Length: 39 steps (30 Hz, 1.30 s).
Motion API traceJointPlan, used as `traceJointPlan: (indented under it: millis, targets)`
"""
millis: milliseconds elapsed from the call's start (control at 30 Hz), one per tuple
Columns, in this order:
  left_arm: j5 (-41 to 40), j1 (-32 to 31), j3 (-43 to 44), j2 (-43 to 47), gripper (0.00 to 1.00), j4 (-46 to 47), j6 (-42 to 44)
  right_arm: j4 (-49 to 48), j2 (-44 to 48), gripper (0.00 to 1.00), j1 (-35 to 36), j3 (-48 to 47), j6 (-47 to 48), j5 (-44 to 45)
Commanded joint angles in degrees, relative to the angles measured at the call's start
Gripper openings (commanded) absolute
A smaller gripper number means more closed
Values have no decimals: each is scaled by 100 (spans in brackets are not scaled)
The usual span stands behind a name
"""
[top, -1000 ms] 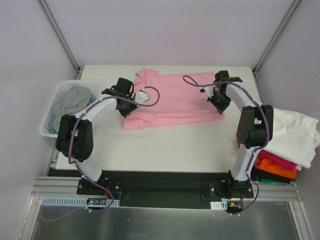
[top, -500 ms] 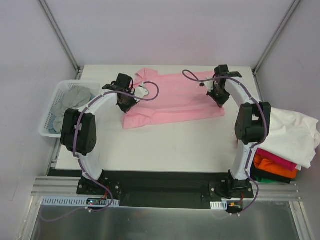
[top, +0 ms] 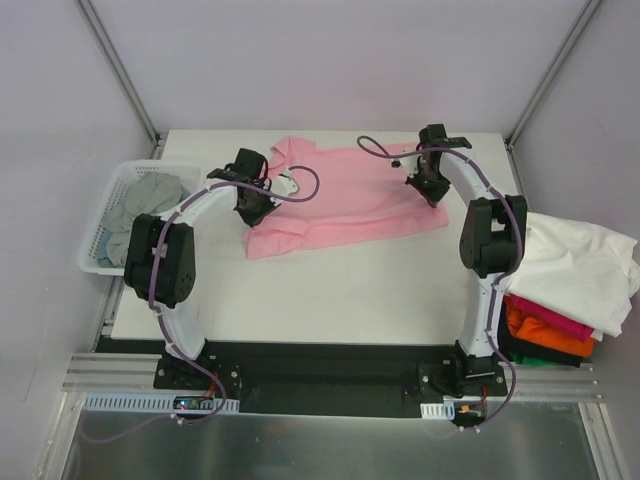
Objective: Fold and stack the t-shirts
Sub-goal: Fold the flattened tshirt in 1/3 of the way
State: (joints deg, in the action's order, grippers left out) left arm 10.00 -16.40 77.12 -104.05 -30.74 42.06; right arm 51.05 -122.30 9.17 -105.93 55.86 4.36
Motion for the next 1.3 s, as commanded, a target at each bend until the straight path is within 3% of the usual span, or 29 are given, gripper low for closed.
traceJointPlan:
  millis: [0, 333, 600, 1267]
  targets:
    - [134, 32, 242, -80, 0, -107, 109, 81, -206, 1, 50, -393, 83, 161]
    - [2, 41, 259, -203, 0, -90, 135, -270, -400, 1, 85, -481, 171, 478]
    - [55, 32, 268, -238, 0, -90, 74, -446, -549, 6, 85, -648, 171, 610]
    - [-112, 32, 567, -546, 0, -90, -93, -1378, -373, 32, 120, -543, -119, 900]
